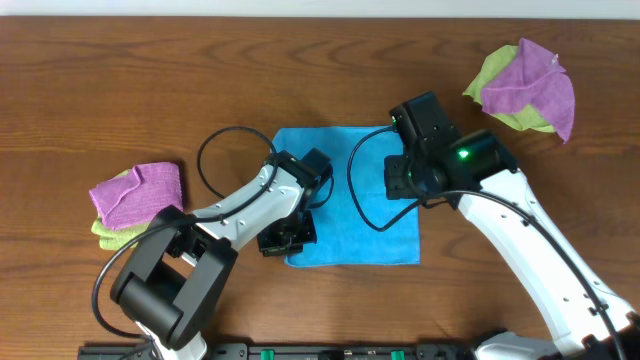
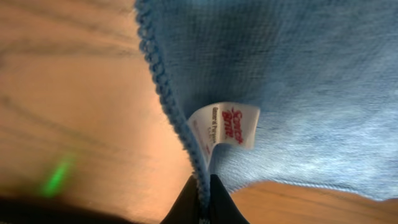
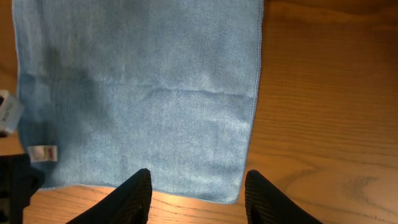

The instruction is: Fold the cloth

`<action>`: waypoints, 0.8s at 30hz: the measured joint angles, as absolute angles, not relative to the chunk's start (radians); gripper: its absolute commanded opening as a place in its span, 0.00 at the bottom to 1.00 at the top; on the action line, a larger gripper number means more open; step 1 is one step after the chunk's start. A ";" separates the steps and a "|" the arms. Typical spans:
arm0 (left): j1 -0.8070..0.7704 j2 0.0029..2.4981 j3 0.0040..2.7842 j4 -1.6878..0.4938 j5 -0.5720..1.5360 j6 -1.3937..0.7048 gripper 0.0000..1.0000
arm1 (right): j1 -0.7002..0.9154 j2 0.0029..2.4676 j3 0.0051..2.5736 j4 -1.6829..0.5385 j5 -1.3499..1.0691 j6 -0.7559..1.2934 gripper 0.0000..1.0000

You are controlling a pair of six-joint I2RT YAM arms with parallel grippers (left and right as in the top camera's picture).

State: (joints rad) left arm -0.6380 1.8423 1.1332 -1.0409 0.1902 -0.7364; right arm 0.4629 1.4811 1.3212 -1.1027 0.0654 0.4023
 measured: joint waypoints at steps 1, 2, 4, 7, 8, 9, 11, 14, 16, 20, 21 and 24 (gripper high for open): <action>-0.638 1.842 1.133 -1.059 0.183 -0.736 0.06 | 0.463 1.481 1.321 -1.103 0.065 0.402 0.49; -0.638 1.842 1.133 -1.071 0.179 -0.736 0.06 | 0.463 1.481 1.321 -1.103 0.065 0.402 0.49; -0.638 1.842 1.133 -1.097 0.173 -0.736 0.06 | 0.463 1.481 1.321 -1.104 0.065 0.402 0.49; -0.638 1.842 1.133 -1.124 0.167 -0.736 0.06 | 0.463 1.481 1.321 -1.109 0.065 0.402 0.49; -0.638 1.842 1.133 -1.129 0.163 -0.736 0.06 | 0.463 1.481 1.321 -1.112 0.064 0.402 0.50; -0.638 1.842 1.133 -1.135 0.157 -0.736 0.09 | 0.463 1.481 1.321 -1.114 0.064 0.402 0.52; -0.638 1.842 1.133 -1.145 0.149 -0.735 0.25 | 0.463 1.481 1.321 -1.123 0.063 0.404 0.55; -0.638 1.842 1.133 -1.150 0.142 -0.731 0.43 | 0.463 1.480 1.321 -1.145 0.062 0.408 0.57; -0.638 1.842 1.132 -1.157 0.134 -0.731 0.53 | 0.463 1.476 1.321 -1.156 0.062 0.410 0.58; -0.638 1.842 1.132 -1.195 0.104 -0.731 0.69 | 0.463 1.447 1.321 -1.173 0.062 0.413 0.57; -0.638 1.842 1.132 -1.206 0.095 -0.731 0.70 | 0.463 1.435 1.321 -1.179 0.062 0.414 0.57; -0.638 1.842 1.131 -1.235 0.071 -0.733 0.70 | 0.458 1.397 1.321 -1.211 0.061 0.424 0.56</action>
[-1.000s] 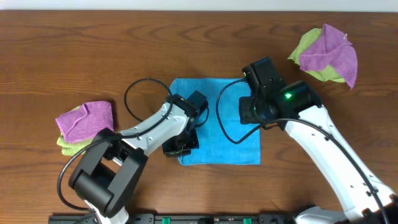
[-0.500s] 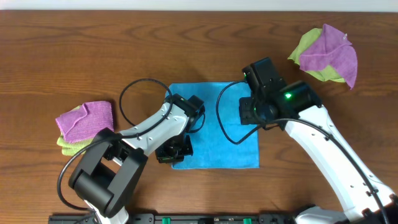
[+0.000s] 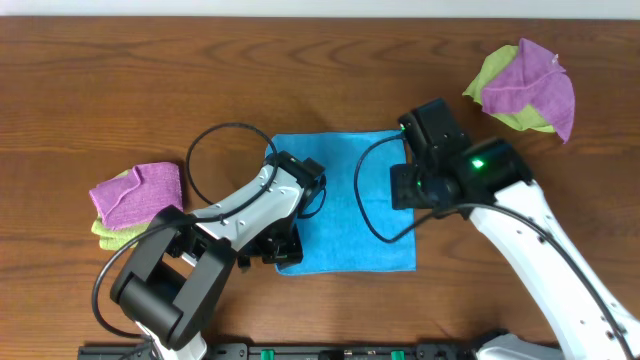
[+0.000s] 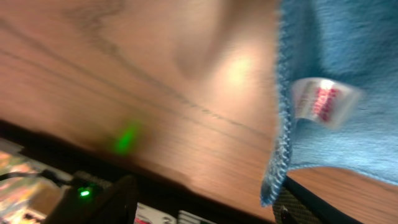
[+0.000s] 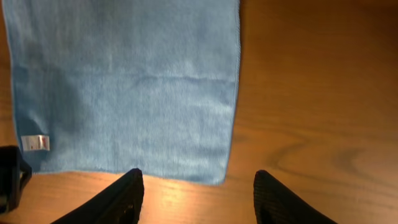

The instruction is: Fold the cloth

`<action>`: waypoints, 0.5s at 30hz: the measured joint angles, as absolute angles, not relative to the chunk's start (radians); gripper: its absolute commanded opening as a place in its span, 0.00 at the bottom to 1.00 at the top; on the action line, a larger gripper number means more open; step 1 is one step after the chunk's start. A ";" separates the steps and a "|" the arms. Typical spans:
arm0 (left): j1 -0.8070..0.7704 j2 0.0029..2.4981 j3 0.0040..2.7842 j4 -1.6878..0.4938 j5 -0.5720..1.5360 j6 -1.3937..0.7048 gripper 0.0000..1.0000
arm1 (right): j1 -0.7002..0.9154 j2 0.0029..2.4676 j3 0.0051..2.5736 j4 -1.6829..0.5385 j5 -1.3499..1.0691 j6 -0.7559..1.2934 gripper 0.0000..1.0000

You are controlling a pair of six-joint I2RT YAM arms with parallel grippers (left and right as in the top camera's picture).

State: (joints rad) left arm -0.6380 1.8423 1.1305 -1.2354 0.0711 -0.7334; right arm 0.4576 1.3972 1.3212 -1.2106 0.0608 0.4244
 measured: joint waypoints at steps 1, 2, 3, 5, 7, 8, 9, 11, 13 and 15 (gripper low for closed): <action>-0.638 1.842 1.131 -1.243 0.066 -0.733 0.71 | 0.453 1.383 1.321 -1.233 0.060 0.434 0.55; -0.638 1.842 1.130 -1.254 0.060 -0.733 0.71 | 0.445 1.366 1.321 -1.265 0.060 0.448 0.55; -0.638 1.842 1.129 -1.264 0.055 -0.733 0.71 | 0.434 1.348 1.321 -1.299 0.059 0.466 0.55; -0.638 1.842 1.127 -1.283 0.051 -0.734 0.71 | 0.399 1.302 1.321 -1.368 0.046 0.500 0.56; -0.638 1.842 1.127 -1.292 0.053 -0.734 0.71 | 0.363 1.255 1.321 -1.407 0.023 0.519 0.57; -0.638 1.842 1.127 -1.295 0.057 -0.734 0.71 | 0.345 1.228 1.321 -1.424 0.012 0.524 0.58; -0.638 1.842 1.127 -1.294 0.065 -0.734 0.71 | 0.326 1.198 1.321 -1.439 0.003 0.530 0.59; -0.638 1.831 1.126 -1.293 0.079 -0.735 0.70 | 0.285 1.127 1.321 -1.474 -0.016 0.535 0.63; -0.638 1.789 1.121 -1.272 0.097 -0.736 0.71 | 0.243 1.045 1.321 -1.505 -0.031 0.534 0.64; -0.638 1.718 1.119 -1.242 0.116 -0.737 0.72 | 0.210 0.975 1.319 -1.530 -0.043 0.534 0.65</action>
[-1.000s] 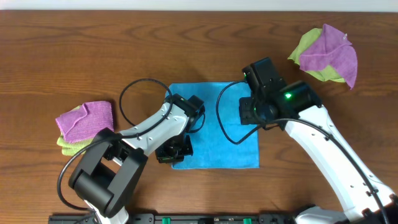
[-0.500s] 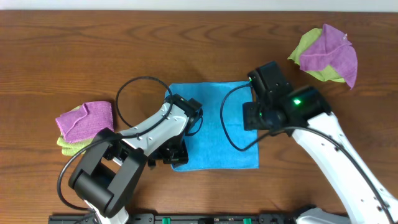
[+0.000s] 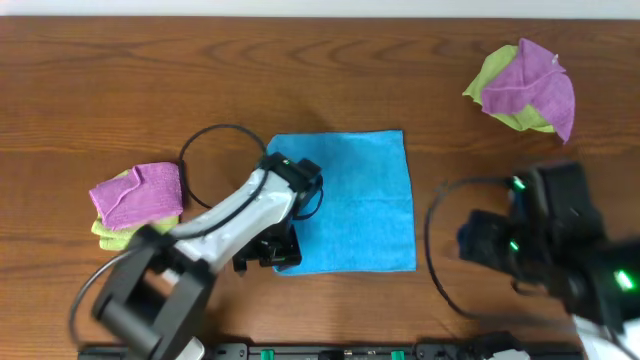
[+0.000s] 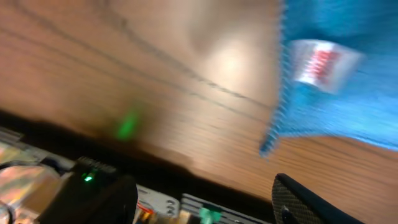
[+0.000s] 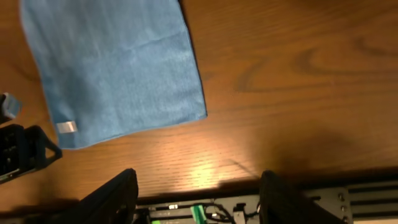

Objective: Fold the cloth
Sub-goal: 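Withdraw both grippers toward the bottom edge of the blue cloth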

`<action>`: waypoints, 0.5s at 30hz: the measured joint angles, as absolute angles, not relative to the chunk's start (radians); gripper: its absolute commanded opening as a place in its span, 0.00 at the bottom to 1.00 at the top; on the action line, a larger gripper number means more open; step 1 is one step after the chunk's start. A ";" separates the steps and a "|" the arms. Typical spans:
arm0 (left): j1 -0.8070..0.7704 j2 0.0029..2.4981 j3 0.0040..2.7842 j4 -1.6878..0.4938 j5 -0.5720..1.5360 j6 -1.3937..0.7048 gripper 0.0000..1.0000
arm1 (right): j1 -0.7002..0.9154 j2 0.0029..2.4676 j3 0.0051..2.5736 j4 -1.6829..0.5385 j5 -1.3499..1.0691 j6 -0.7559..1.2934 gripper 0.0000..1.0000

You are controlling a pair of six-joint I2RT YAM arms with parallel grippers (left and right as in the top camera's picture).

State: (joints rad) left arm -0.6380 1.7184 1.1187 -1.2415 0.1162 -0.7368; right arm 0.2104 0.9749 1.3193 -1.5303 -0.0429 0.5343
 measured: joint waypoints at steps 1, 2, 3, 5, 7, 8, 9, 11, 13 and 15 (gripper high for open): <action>-0.638 1.660 1.119 -1.220 0.128 -0.738 0.72 | 0.194 0.926 1.309 -1.539 -0.053 0.534 0.65; -0.638 1.618 1.119 -1.211 0.134 -0.741 0.74 | 0.188 0.900 1.297 -1.543 -0.058 0.534 0.65; -0.638 1.558 1.118 -1.195 0.141 -0.748 0.75 | 0.180 0.855 1.263 -1.540 -0.074 0.534 0.65; -0.638 1.453 1.119 -1.172 0.150 -0.764 0.77 | 0.173 0.785 1.181 -1.532 -0.107 0.534 0.66; -0.638 1.371 1.118 -1.169 0.154 -0.783 0.77 | 0.171 0.730 1.079 -1.489 -0.155 0.534 0.66; -0.638 1.343 1.114 -1.164 0.157 -0.797 0.77 | 0.171 0.706 1.028 -1.450 -0.183 0.534 0.66; -0.638 1.318 1.100 -1.151 0.160 -0.818 0.76 | 0.171 0.682 0.968 -1.416 -0.214 0.535 0.66; -0.639 1.280 1.044 -1.124 0.178 -0.858 0.75 | 0.171 0.658 0.905 -1.380 -0.244 0.541 0.66; -0.639 1.240 0.976 -1.093 0.197 -0.896 0.75 | 0.171 0.645 0.857 -1.353 -0.266 0.549 0.66; -0.639 1.192 0.912 -1.062 0.214 -0.935 0.75 | 0.171 0.640 0.820 -1.319 -0.284 0.557 0.66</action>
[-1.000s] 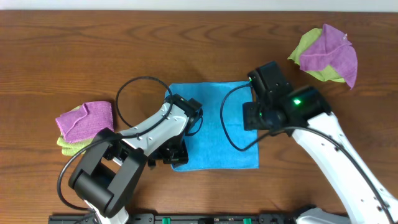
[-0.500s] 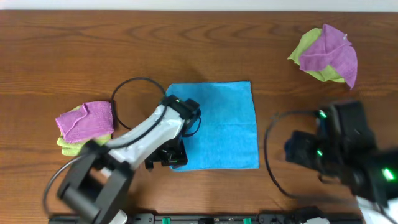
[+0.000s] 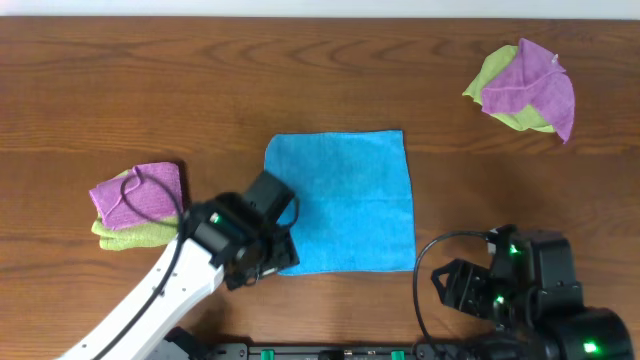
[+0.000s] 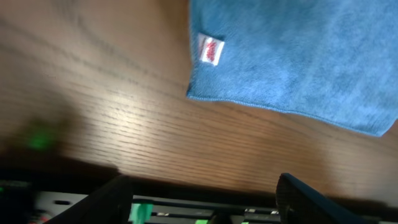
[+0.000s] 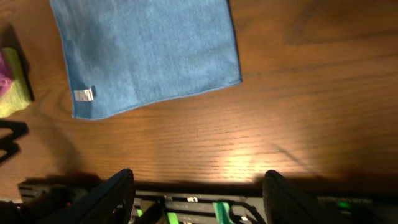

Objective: Fold the cloth
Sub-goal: 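Withdraw both grippers toward the bottom edge of the blue cloth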

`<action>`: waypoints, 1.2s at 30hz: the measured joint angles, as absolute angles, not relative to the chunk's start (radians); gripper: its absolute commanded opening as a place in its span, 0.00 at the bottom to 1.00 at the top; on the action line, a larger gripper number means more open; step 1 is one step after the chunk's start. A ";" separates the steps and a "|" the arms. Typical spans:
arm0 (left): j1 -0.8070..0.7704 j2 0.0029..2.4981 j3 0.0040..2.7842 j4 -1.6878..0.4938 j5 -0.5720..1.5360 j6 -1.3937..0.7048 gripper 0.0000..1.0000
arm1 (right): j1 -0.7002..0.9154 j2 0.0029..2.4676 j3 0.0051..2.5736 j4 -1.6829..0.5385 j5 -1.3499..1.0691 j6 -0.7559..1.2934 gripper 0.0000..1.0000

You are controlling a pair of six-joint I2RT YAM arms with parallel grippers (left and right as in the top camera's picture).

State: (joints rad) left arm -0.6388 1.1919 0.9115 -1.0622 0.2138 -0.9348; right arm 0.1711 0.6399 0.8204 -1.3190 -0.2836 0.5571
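Note:
The blue cloth [image 3: 342, 200] lies flat on the wooden table as a neat rectangle, its white label [image 4: 211, 50] at the near left corner; the same cloth [image 5: 144, 53] shows in the right wrist view. My left gripper [image 4: 202, 202] hangs open over the table's front edge, just off the cloth's near left corner, holding nothing. Open and empty as well, my right gripper [image 5: 198, 199] is back at the front edge, well right of the cloth.
A folded purple cloth on a green one [image 3: 134, 203] sits at the left. A crumpled purple and green pair [image 3: 524, 85] lies at the far right corner. The black rail [image 5: 186, 208] with green parts runs below the table's front edge.
My left arm has drawn back from the cloth's near left corner toward the front left. My right arm has settled lower at the front right. The cloth has not moved.
At first my left gripper was shut on the cloth's near left edge by the label, with the right gripper open over the cloth. Then the left one was open beside the corner. Both arms then stood farther from the cloth, and now rest at the front edge.

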 measured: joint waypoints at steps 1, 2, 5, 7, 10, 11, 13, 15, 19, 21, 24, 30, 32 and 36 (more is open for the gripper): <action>-0.639 1.161 0.881 -1.043 0.222 -0.958 0.76 | 0.171 0.640 0.802 -1.299 -0.292 0.563 0.66; -0.639 1.118 0.850 -1.022 0.231 -0.989 0.76 | 0.171 0.640 0.786 -1.275 -0.300 0.570 0.66; -0.639 0.991 0.786 -0.961 0.237 -1.064 0.85 | 0.168 0.639 0.731 -1.199 -0.326 0.593 0.66; -0.639 0.932 0.747 -0.942 0.237 -1.102 0.87 | 0.158 0.638 0.701 -1.163 -0.344 0.602 0.66; -0.639 0.862 0.674 -0.902 0.239 -1.158 0.92 | 0.128 0.638 0.649 -1.116 -0.376 0.611 0.67; -0.639 0.847 0.651 -0.883 0.241 -1.172 0.94 | 0.112 0.638 0.630 -1.100 -0.390 0.613 0.67; -0.639 0.822 0.601 -0.842 0.246 -1.201 0.97 | 0.072 0.639 0.587 -1.068 -0.422 0.613 0.68; -0.639 0.818 0.576 -0.810 0.253 -1.217 0.97 | 0.020 0.639 0.545 -1.043 -0.459 0.611 0.69; -0.639 0.817 0.559 -0.779 0.255 -1.234 0.95 | -0.088 0.641 0.479 -1.013 -0.524 0.578 0.71; -0.639 0.817 0.555 -0.775 0.247 -1.236 0.95 | -0.141 0.649 0.451 -0.994 -0.556 0.554 0.72; -0.639 0.818 0.548 -0.775 0.223 -1.239 0.95 | -0.189 0.696 0.420 -0.950 -0.597 0.521 0.72; -0.612 0.897 0.547 -0.761 0.203 -1.242 0.95 | -0.194 0.873 0.416 -0.846 -0.632 0.489 0.72; -0.598 0.939 0.547 -0.727 0.208 -1.236 0.95 | -0.194 0.939 0.416 -0.808 -0.643 0.484 0.72; -0.582 1.014 0.547 -0.669 0.226 -1.230 0.95 | -0.196 1.061 0.416 -0.754 -0.661 0.477 0.72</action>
State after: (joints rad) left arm -0.5823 1.0138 0.5468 -0.6693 0.2264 -1.2301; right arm -0.1963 1.0611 0.4156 -0.7536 -0.6609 0.4774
